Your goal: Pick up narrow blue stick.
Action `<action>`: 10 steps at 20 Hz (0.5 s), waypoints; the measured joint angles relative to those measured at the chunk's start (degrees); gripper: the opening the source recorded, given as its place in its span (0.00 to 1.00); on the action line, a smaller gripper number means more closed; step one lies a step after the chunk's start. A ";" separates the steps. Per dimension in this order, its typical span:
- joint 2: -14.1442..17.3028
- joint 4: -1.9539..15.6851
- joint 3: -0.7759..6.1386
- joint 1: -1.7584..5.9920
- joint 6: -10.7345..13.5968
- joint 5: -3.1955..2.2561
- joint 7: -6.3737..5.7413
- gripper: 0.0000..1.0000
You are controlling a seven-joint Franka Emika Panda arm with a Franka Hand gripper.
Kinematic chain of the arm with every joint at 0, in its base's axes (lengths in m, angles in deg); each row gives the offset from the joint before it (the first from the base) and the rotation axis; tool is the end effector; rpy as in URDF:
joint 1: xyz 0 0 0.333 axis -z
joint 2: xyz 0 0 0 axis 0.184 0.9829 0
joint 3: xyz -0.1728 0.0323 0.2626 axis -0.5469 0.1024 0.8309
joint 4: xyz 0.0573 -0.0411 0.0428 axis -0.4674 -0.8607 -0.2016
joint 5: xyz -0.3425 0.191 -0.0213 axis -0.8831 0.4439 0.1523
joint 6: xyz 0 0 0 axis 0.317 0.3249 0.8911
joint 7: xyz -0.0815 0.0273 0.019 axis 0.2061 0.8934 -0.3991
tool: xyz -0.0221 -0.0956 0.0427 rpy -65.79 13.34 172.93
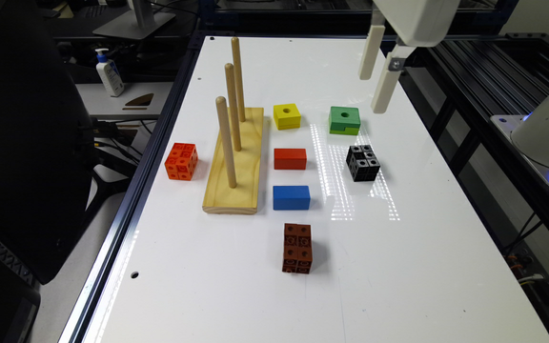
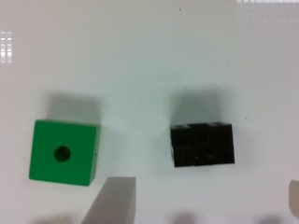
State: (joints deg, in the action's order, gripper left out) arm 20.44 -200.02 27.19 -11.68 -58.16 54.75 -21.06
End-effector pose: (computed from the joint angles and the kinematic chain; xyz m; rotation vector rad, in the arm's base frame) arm 0.4154 0.0499 0.3270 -2.8989 1.1713 -0.0401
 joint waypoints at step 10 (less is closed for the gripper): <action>0.31 0.59 0.27 0.00 0.00 0.00 -0.18 1.00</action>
State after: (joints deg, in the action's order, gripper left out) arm 20.76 -199.43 27.46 -11.68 -58.16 54.75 -21.24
